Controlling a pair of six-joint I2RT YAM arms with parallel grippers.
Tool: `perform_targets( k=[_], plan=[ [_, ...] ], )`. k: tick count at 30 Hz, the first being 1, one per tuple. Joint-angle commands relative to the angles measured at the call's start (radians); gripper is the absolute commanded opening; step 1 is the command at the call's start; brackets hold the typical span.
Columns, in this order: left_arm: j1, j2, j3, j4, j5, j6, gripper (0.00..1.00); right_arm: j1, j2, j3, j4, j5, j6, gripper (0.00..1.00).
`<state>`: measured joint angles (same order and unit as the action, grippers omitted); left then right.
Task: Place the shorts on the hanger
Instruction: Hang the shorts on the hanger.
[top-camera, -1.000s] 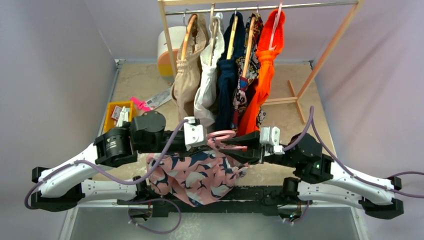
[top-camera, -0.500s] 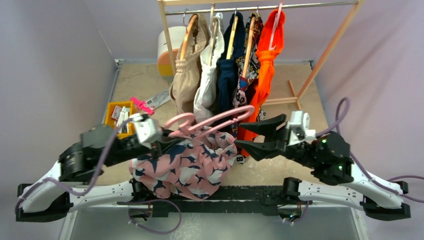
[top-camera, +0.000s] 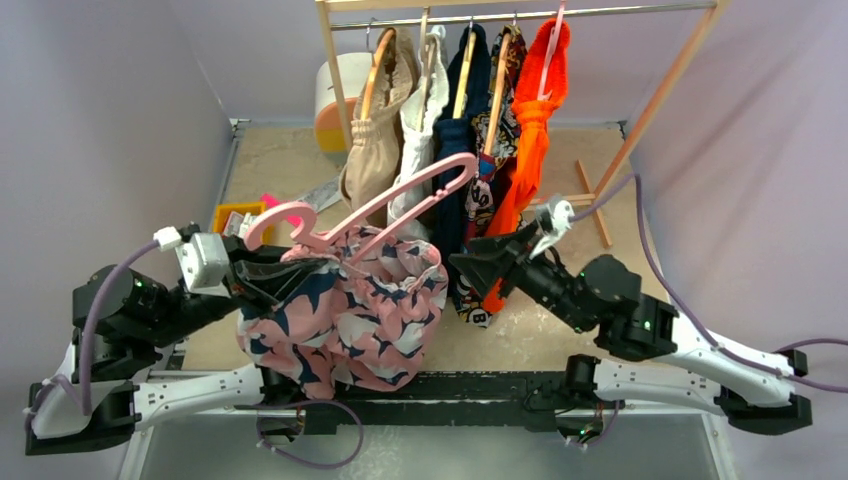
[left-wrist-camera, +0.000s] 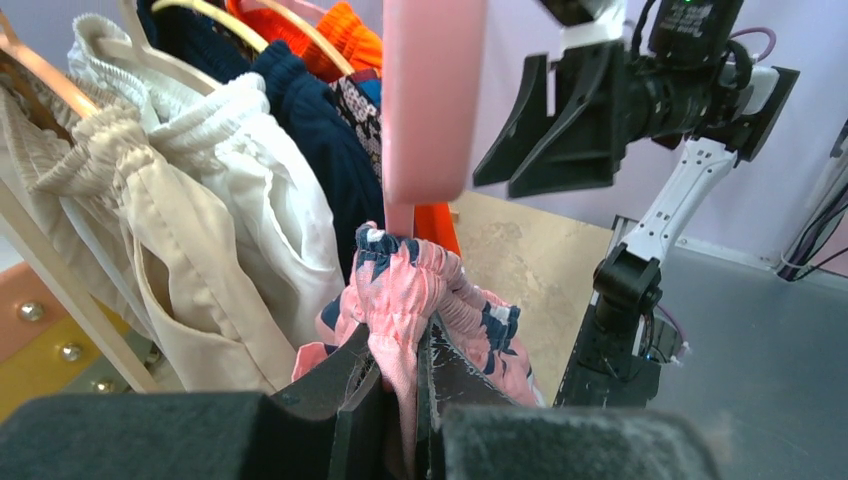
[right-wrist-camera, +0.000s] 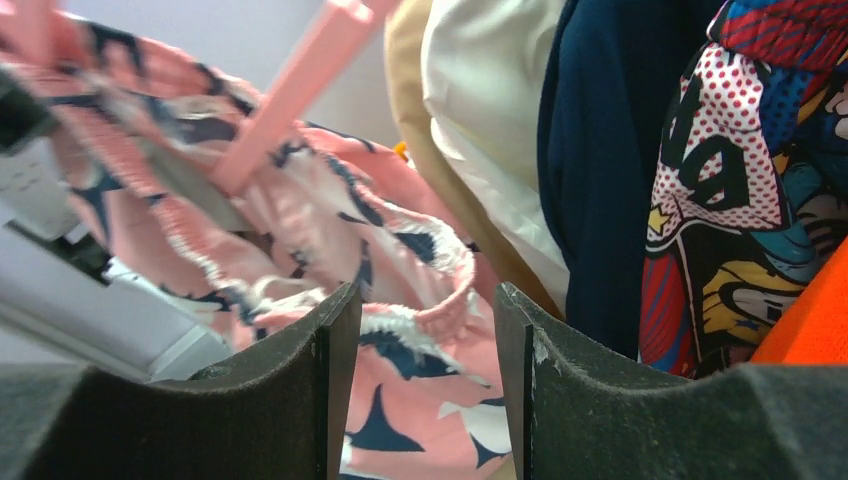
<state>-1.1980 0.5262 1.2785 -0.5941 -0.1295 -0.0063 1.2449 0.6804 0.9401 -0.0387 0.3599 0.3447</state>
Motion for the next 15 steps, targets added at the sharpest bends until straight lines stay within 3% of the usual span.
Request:
perform_targets(
  k=[1, 3, 5, 11, 15],
  plan=[
    [0.002, 0.084, 0.161, 0.206, 0.069, 0.044, 0.0, 0.004, 0.102, 0.205, -0.072, 0.145, 0.106, 0.53],
    [0.002, 0.143, 0.269, 0.185, 0.121, 0.049, 0.0, 0.004, 0.147, 0.285, -0.148, 0.163, 0.112, 0.54],
    [0.002, 0.155, 0.275, 0.183, 0.155, 0.039, 0.0, 0.004, 0.161, 0.306, -0.183, 0.17, 0.135, 0.54],
    [0.002, 0.021, 0.037, 0.256, 0.104, -0.028, 0.0, 0.004, 0.067, 0.125, -0.102, 0.111, 0.292, 0.54],
    [0.002, -0.02, -0.016, 0.262, 0.089, -0.049, 0.0, 0.004, 0.038, 0.085, -0.092, 0.095, 0.359, 0.55]
  ],
)
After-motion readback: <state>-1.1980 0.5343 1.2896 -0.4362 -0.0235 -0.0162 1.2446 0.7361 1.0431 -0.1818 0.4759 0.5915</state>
